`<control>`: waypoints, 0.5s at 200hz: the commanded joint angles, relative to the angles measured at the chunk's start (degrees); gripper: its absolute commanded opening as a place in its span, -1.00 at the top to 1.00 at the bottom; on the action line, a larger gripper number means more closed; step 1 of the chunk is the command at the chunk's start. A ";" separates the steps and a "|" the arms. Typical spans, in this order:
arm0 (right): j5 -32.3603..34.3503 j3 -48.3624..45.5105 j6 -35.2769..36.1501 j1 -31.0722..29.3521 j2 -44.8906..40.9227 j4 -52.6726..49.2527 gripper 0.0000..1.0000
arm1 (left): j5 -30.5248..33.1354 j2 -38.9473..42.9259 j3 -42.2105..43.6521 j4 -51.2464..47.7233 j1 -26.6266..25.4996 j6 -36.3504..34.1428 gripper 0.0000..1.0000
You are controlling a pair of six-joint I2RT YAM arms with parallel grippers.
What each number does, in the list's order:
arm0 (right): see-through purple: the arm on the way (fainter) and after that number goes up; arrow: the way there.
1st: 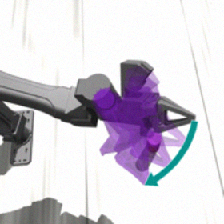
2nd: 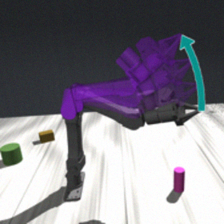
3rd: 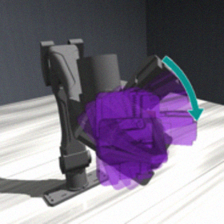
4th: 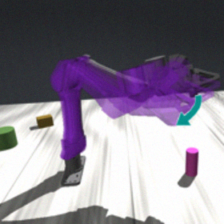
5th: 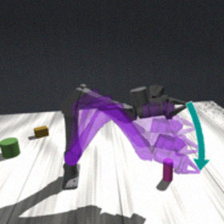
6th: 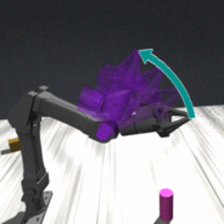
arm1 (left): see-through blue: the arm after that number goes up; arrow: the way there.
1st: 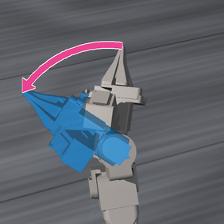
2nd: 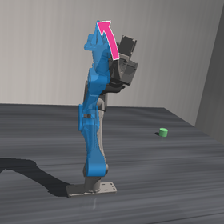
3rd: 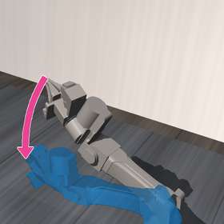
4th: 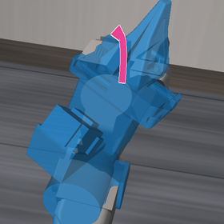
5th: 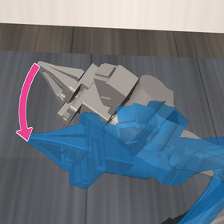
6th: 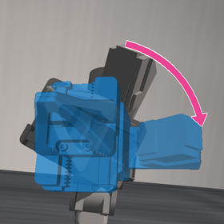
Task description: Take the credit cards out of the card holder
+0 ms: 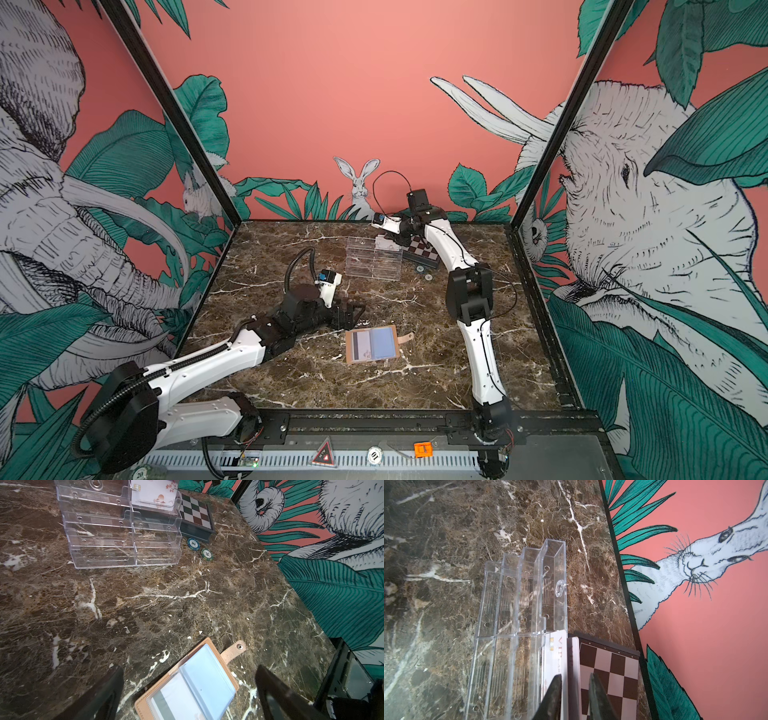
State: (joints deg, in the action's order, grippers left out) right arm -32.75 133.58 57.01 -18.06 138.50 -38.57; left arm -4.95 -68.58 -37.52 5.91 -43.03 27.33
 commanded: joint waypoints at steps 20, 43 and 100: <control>1.52 1.42 -1.02 -0.30 0.37 1.82 0.41 | -0.11 0.35 0.86 0.59 0.14 0.35 -0.98; 2.47 1.33 -1.25 -0.30 0.46 2.24 0.39 | -0.07 0.25 0.87 0.55 0.20 0.35 -0.98; 4.37 1.16 -3.21 -0.22 0.45 4.10 0.20 | 0.68 1.35 0.95 -0.45 0.22 0.57 -0.98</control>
State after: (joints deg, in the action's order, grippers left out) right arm -29.65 133.58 55.53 -18.11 138.50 -36.51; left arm -4.95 -68.58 -37.50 5.89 -43.03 27.42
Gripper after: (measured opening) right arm 0.390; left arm 0.990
